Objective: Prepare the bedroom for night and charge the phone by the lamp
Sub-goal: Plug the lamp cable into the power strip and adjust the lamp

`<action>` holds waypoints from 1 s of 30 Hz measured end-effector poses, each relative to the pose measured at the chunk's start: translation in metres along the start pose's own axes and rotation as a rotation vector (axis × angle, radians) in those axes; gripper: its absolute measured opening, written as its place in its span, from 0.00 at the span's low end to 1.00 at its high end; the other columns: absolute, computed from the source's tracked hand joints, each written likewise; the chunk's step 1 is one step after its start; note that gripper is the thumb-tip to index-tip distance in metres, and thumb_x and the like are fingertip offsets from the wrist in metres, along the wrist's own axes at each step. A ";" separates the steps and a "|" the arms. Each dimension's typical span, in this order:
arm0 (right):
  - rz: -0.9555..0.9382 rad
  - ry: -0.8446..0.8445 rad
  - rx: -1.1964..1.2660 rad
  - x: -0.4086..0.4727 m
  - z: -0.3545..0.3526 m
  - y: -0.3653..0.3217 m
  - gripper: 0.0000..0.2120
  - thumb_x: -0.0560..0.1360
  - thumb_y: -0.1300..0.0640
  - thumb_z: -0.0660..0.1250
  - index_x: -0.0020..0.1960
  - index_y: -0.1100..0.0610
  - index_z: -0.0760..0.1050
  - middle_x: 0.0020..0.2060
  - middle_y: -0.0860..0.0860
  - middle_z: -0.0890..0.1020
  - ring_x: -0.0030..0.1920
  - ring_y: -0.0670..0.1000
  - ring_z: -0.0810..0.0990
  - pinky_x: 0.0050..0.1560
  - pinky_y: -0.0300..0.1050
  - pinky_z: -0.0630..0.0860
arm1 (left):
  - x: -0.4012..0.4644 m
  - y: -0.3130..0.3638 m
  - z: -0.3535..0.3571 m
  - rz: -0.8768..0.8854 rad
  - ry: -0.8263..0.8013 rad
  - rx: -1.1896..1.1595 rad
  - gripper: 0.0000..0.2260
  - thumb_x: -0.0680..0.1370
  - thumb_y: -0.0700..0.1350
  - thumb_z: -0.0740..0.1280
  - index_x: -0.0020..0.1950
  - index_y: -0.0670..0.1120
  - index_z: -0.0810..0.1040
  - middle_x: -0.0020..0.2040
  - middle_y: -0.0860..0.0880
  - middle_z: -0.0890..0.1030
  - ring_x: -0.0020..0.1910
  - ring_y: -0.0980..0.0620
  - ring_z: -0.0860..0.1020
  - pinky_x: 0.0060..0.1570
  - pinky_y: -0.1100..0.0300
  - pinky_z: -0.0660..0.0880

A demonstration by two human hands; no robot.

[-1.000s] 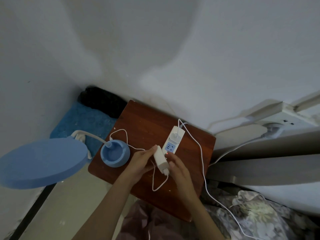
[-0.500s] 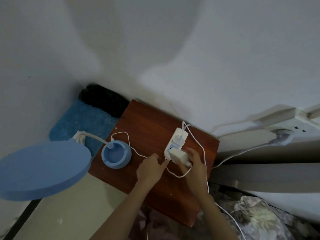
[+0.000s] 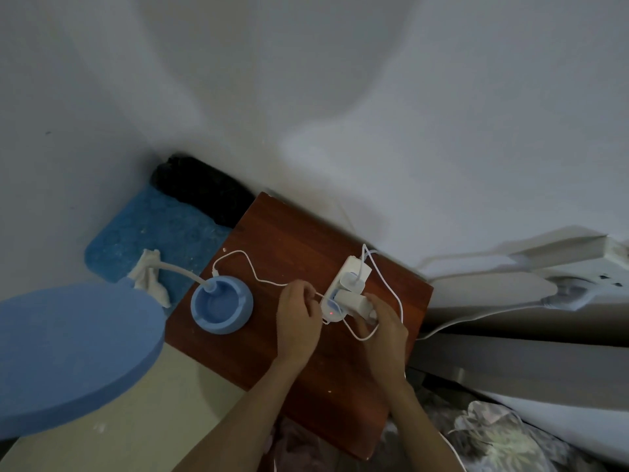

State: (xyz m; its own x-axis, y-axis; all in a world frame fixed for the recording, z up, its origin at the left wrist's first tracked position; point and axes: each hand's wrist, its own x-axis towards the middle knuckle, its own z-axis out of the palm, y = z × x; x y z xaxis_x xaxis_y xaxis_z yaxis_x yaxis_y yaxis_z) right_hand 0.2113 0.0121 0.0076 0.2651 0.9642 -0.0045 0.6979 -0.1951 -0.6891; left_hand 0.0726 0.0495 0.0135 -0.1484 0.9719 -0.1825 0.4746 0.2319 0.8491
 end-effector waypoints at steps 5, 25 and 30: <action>-0.001 -0.001 -0.009 -0.003 -0.001 0.001 0.19 0.67 0.68 0.72 0.57 0.61 0.75 0.54 0.58 0.81 0.54 0.52 0.78 0.55 0.44 0.72 | 0.021 0.003 0.009 0.046 -0.356 0.010 0.17 0.79 0.39 0.57 0.68 0.46 0.66 0.62 0.45 0.75 0.59 0.50 0.74 0.58 0.55 0.72; 0.009 -0.030 0.024 0.001 -0.014 0.003 0.18 0.67 0.67 0.73 0.56 0.59 0.77 0.51 0.52 0.81 0.51 0.46 0.77 0.51 0.30 0.71 | -0.015 -0.025 0.023 -0.164 -0.366 0.015 0.30 0.67 0.35 0.73 0.67 0.44 0.67 0.63 0.46 0.74 0.62 0.52 0.71 0.56 0.70 0.63; 0.023 -0.075 -0.008 0.007 -0.007 0.000 0.18 0.68 0.68 0.72 0.56 0.58 0.77 0.47 0.57 0.82 0.48 0.52 0.81 0.49 0.21 0.67 | -0.014 -0.026 0.024 -0.157 -0.353 -0.009 0.29 0.66 0.34 0.73 0.65 0.44 0.70 0.61 0.46 0.76 0.60 0.52 0.73 0.53 0.72 0.64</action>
State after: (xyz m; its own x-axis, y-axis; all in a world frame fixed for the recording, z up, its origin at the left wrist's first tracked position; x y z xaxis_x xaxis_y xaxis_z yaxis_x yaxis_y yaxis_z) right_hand 0.2180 0.0171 0.0123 0.2309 0.9701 -0.0753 0.6974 -0.2189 -0.6824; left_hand 0.0831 0.0311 -0.0183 0.0900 0.8788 -0.4686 0.4619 0.3800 0.8014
